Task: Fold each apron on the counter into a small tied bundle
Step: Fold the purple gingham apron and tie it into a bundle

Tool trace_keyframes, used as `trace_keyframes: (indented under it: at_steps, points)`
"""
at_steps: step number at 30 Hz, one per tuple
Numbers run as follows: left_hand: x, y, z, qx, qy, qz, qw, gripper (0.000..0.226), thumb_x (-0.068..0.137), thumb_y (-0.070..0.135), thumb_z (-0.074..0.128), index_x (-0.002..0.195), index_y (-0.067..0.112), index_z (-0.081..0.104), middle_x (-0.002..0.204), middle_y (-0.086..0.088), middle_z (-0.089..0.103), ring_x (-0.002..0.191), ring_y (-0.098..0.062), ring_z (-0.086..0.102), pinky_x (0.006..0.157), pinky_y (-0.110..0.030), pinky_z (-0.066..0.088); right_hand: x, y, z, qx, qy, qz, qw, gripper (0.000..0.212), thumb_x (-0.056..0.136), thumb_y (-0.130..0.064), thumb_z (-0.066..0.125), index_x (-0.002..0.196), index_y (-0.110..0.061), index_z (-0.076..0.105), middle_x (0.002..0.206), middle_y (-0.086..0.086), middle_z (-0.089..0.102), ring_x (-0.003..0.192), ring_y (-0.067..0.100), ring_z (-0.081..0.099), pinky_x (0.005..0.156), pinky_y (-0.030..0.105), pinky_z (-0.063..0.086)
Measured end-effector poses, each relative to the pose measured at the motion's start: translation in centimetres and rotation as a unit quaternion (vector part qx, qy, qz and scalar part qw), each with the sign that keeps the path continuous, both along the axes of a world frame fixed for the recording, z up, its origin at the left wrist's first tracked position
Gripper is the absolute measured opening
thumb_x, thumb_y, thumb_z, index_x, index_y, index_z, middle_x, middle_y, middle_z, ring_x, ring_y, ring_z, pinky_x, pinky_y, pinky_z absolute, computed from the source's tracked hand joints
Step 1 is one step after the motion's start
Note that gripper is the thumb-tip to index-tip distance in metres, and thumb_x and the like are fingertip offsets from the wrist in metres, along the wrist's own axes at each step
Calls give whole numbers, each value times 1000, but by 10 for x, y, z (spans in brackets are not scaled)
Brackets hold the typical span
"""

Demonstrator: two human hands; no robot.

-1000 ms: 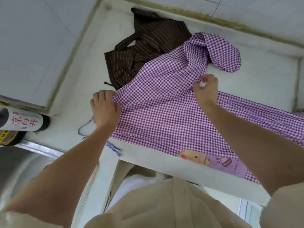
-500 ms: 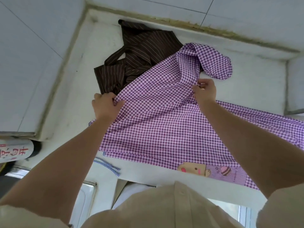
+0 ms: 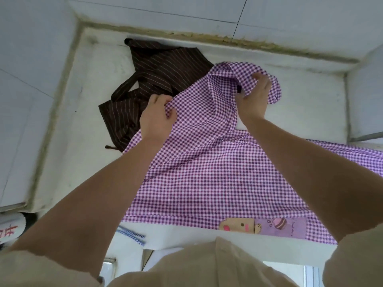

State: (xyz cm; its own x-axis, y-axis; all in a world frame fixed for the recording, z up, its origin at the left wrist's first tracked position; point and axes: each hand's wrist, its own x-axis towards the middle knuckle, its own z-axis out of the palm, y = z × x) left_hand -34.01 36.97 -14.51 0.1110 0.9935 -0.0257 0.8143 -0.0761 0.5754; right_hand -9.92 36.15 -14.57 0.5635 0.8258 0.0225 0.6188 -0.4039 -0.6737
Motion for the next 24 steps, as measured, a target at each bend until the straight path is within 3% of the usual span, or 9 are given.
trace_keyframes:
  at_steps: [3, 6, 9, 13, 17, 20, 22, 24]
  points:
    - [13, 8, -9, -56, 21, -10, 998, 52, 90, 30, 65, 138, 15, 50, 134, -8, 50, 108, -21, 57, 83, -22, 39, 5, 9, -7, -118, -6, 43, 992, 87, 86, -14, 69, 155, -19, 16, 161, 7, 15, 141, 19, 31, 102, 33, 43]
    - [19, 13, -13, -95, 37, 2, 995, 56, 88, 27, 70, 138, 13, 49, 134, -13, 44, 104, -25, 58, 85, -26, 43, 10, 14, -11, -148, 71, 9, 986, 92, 86, -12, 70, 155, -24, 10, 147, 9, 43, 126, 24, 52, 101, 42, 47]
    - [21, 13, -12, -78, 34, 19, 996, 39, 87, 21, 70, 123, 13, 59, 126, -13, 46, 95, -25, 60, 81, -22, 41, 16, 15, -18, -169, 78, -10, 982, 57, 88, -15, 66, 138, -18, 39, 117, 8, 66, 105, 27, 63, 90, 38, 52]
    - [25, 11, -10, -33, 15, 39, 999, 35, 90, 26, 66, 123, 15, 59, 120, -7, 51, 78, -12, 52, 70, -21, 40, 15, 14, -14, -88, 101, 11, 991, 10, 91, -16, 61, 100, -15, 55, 87, 1, 64, 85, 22, 65, 83, 38, 55]
    - [40, 20, -7, -74, -99, 72, 990, 32, 89, 32, 68, 115, 14, 65, 118, -2, 56, 93, -8, 52, 83, -16, 40, 6, 14, 1, -28, 168, 80, 982, 10, 93, -24, 61, 91, -17, 67, 83, -1, 69, 79, 17, 67, 82, 36, 57]
    - [52, 31, -8, -163, -207, 79, 961, 28, 89, 31, 68, 110, 13, 66, 107, -1, 67, 91, -15, 64, 85, -31, 54, -5, 14, 8, -35, 190, 169, 966, 14, 95, -25, 60, 103, -18, 69, 92, -3, 72, 79, 12, 69, 82, 28, 58]
    - [55, 34, -10, -200, -238, 75, 947, 16, 89, 27, 69, 89, 12, 66, 83, -3, 66, 70, -18, 62, 72, -37, 53, -12, 13, 6, -115, 148, 253, 949, 23, 96, -24, 58, 115, -17, 69, 109, -2, 71, 93, 10, 67, 94, 26, 52]
    - [58, 34, -11, -202, -242, 86, 945, 20, 91, 22, 66, 78, 7, 66, 71, -9, 64, 61, -22, 59, 68, -39, 52, -16, 11, 3, -200, 108, 306, 925, 30, 97, -23, 57, 125, -16, 65, 125, 1, 66, 112, 15, 60, 104, 26, 41]
